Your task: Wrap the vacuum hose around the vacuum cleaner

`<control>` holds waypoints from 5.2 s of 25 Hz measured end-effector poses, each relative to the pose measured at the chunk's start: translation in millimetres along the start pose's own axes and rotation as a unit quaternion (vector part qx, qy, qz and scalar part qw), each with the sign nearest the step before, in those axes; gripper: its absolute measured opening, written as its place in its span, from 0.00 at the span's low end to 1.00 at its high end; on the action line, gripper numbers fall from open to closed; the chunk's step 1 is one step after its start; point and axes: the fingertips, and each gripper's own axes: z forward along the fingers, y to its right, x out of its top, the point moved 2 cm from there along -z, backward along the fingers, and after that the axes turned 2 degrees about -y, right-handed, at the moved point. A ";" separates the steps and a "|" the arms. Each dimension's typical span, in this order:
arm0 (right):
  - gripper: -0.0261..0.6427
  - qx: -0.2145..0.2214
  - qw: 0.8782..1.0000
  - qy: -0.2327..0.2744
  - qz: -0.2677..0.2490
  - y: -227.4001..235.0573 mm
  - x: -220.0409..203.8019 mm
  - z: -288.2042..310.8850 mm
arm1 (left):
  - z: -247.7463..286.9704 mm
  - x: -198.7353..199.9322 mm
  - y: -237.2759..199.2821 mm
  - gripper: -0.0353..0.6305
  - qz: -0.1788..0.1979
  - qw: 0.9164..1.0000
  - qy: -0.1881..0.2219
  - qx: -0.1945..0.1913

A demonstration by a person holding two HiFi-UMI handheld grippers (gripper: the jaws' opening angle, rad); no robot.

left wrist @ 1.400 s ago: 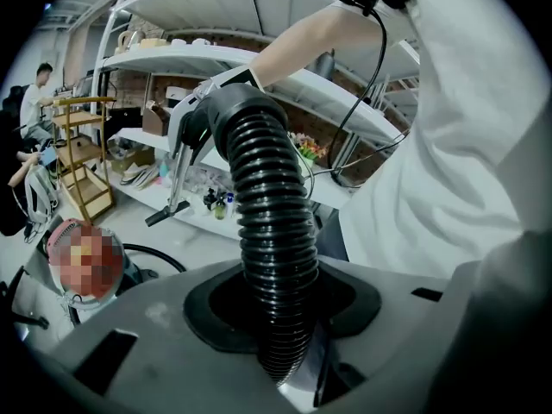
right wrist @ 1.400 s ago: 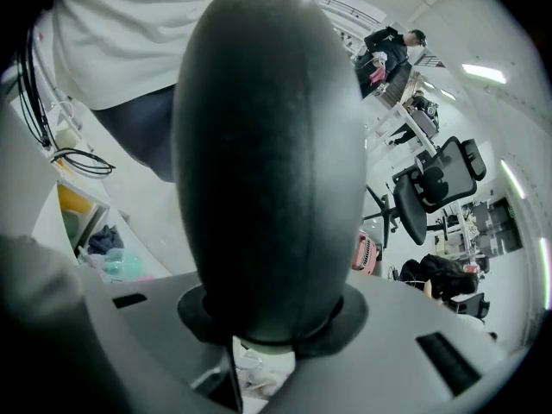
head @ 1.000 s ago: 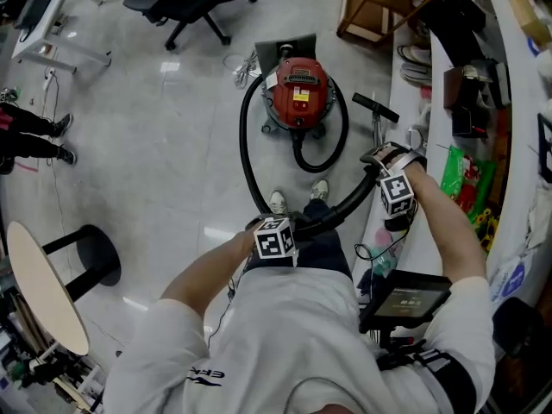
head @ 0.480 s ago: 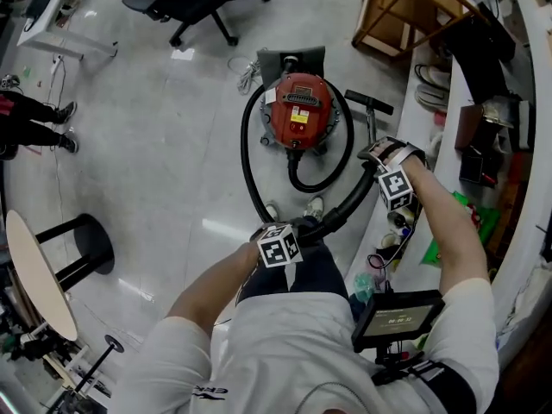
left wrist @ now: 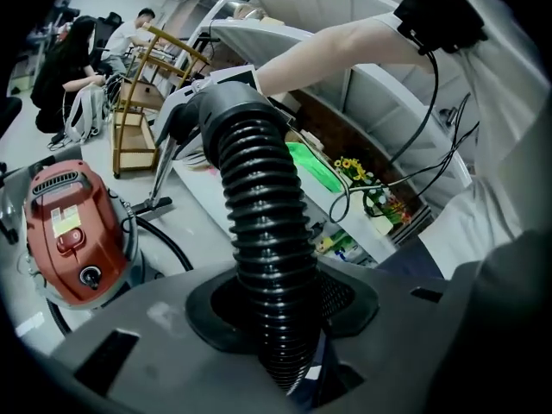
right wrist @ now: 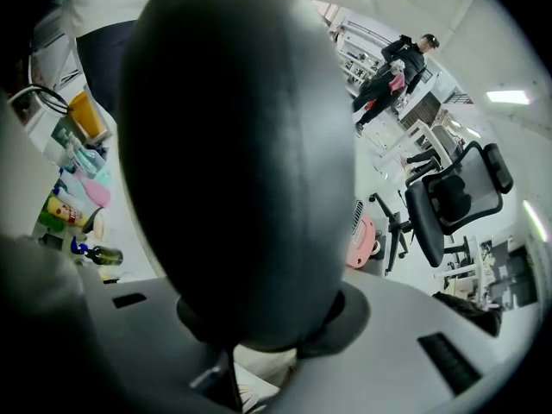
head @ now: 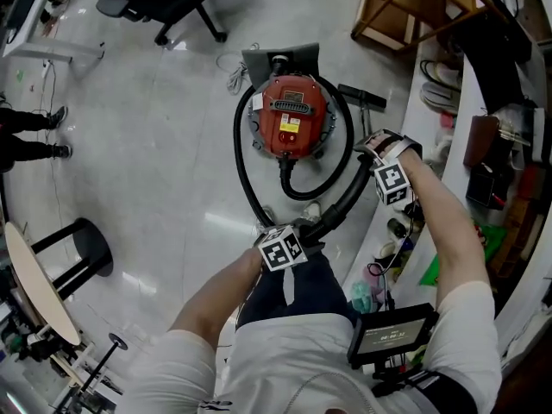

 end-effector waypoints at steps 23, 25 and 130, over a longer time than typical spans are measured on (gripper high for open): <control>0.29 -0.088 0.957 -0.015 0.275 25.6 -61.2 5.1 | 7.4 56.7 -18.3 0.25 -0.038 0.997 0.068 -0.015; 0.36 -0.084 0.952 -0.034 0.292 14.9 -74.5 2.5 | 6.2 61.3 -18.2 0.25 -0.044 0.996 0.074 -0.016; 0.41 0.058 0.692 -0.021 0.719 -5.9 -68.2 -158.3 | 118.1 283.7 -226.4 0.29 0.591 0.794 -0.117 0.085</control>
